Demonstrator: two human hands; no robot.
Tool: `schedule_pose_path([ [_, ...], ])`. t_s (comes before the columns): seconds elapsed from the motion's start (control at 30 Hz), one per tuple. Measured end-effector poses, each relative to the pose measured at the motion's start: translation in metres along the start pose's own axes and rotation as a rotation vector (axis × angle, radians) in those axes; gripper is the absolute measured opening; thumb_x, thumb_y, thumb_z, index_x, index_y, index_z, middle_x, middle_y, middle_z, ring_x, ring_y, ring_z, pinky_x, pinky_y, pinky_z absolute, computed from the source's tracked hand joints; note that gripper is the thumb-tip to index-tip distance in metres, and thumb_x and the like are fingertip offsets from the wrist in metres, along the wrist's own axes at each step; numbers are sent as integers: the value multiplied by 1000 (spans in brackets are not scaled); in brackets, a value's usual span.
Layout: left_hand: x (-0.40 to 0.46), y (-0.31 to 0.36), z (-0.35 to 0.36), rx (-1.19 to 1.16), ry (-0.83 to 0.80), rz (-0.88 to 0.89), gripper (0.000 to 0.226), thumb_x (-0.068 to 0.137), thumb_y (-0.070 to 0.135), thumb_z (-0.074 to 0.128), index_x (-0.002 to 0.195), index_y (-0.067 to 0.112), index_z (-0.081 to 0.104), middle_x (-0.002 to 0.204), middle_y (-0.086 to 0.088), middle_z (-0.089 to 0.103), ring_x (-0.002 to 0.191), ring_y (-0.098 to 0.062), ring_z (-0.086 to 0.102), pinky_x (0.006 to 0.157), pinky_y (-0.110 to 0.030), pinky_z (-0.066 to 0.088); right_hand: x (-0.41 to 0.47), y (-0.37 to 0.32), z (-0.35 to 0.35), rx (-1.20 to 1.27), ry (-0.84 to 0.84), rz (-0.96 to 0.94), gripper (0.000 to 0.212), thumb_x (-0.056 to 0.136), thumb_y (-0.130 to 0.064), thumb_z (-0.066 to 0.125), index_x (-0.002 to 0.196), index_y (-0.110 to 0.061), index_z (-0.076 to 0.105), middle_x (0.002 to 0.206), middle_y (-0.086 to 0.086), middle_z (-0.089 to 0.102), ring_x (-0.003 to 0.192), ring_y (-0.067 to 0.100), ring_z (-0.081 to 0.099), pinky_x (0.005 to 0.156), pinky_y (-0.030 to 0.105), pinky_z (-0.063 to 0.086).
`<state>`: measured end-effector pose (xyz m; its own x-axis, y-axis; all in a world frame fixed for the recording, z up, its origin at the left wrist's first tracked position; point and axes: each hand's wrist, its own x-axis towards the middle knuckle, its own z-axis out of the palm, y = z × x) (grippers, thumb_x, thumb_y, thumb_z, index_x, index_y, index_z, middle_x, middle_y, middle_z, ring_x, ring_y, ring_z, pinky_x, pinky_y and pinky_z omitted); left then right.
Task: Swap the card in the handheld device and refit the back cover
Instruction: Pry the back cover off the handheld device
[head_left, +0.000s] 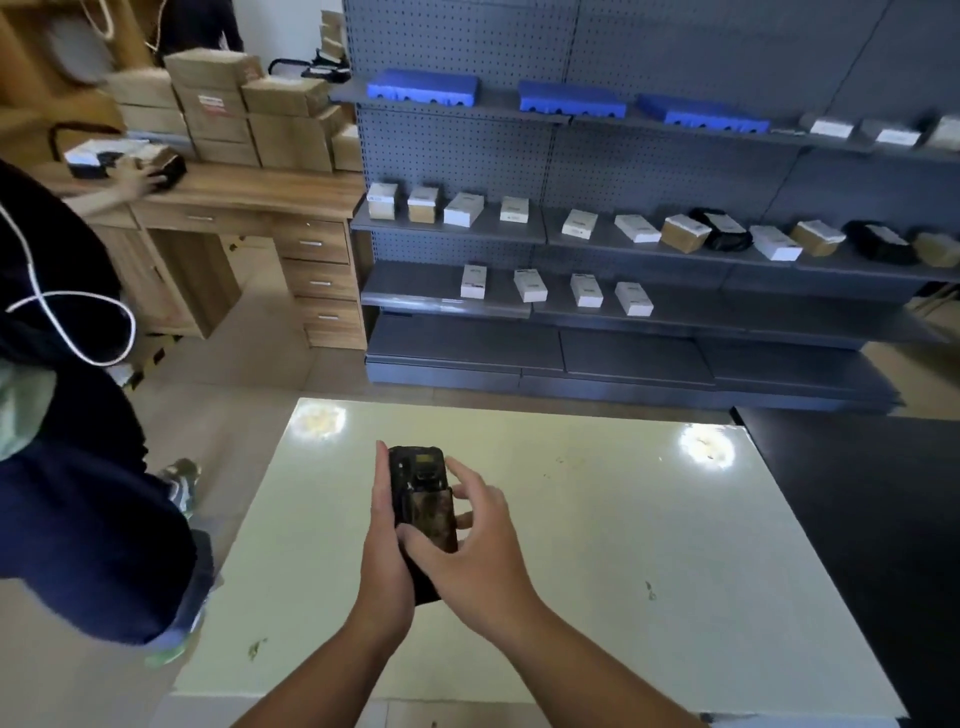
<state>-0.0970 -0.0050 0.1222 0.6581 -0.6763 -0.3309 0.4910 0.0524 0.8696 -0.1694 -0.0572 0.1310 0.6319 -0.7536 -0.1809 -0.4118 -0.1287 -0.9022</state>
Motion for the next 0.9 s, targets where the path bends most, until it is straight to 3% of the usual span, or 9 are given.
schedule_pose_path([
  [0.2, 2, -15, -3, -68, -30, 17, 59, 105, 50, 19, 81, 73, 68, 85, 26, 79, 82, 3, 74, 60, -14, 57, 3, 11, 9, -58, 56, -13, 37, 84, -35, 80, 109, -41, 53, 113, -17, 41, 114, 11, 52, 96, 25, 53],
  [0.27, 1, -17, -6, -61, -38, -11, 61, 106, 48, 20, 77, 70, 69, 79, 27, 78, 76, 4, 74, 57, -12, 55, 4, 14, 9, -85, 52, -28, 40, 84, -37, 79, 111, -40, 51, 117, -16, 44, 114, 9, 53, 94, 25, 53],
  [0.37, 3, -20, -10, -37, -41, 11, 39, 103, 48, 24, 108, 69, 57, 92, 26, 78, 81, 4, 74, 61, -11, 55, 6, 15, 8, -123, 71, -72, 46, 85, -39, 79, 120, -40, 49, 117, -15, 51, 103, 5, 59, 83, 16, 52],
  [0.5, 1, -16, -9, -25, -51, -23, 61, 105, 49, 21, 74, 70, 69, 78, 27, 77, 76, 4, 73, 61, -12, 56, 5, 15, 11, -212, 156, -109, 41, 83, -40, 76, 118, -38, 54, 114, -17, 51, 97, 3, 60, 76, 11, 51],
  [0.57, 5, -17, -8, -18, -40, -8, 56, 106, 46, 22, 87, 69, 69, 78, 26, 78, 76, 3, 74, 61, -12, 56, 1, 17, 11, -159, 225, -126, 39, 82, -37, 78, 115, -35, 59, 112, -18, 53, 95, -3, 60, 73, 4, 49],
  [0.63, 14, -22, -14, 21, -9, 34, 34, 103, 55, 31, 124, 62, 57, 106, 17, 79, 93, -7, 75, 69, -16, 58, 0, 18, 9, -67, 281, -128, 39, 79, -33, 83, 112, -33, 63, 109, -19, 56, 95, -6, 60, 74, 1, 47],
  [0.73, 26, -23, -16, 19, -35, 36, 66, 91, 74, 46, 150, 47, 38, 146, -3, 58, 118, -23, 68, 90, -35, 59, 4, 19, 9, -39, 350, -188, 40, 76, -30, 85, 110, -31, 65, 109, -20, 57, 103, -5, 59, 80, 7, 52],
  [0.83, 36, -20, -11, -62, 3, 80, 55, 96, 67, 43, 146, 45, 47, 141, -4, 61, 121, -21, 65, 105, -45, 52, 6, 24, 17, -60, 444, -296, 45, 75, -25, 87, 115, -25, 66, 117, -13, 57, 111, 4, 60, 87, 18, 57],
  [0.9, 45, -23, -11, -164, 52, 44, 55, 90, 73, 47, 130, 39, 65, 120, -7, 71, 107, -23, 69, 101, -47, 54, 7, 28, 21, -37, 511, -361, 48, 73, -18, 89, 116, -18, 68, 122, -5, 58, 115, 13, 62, 89, 28, 59],
])
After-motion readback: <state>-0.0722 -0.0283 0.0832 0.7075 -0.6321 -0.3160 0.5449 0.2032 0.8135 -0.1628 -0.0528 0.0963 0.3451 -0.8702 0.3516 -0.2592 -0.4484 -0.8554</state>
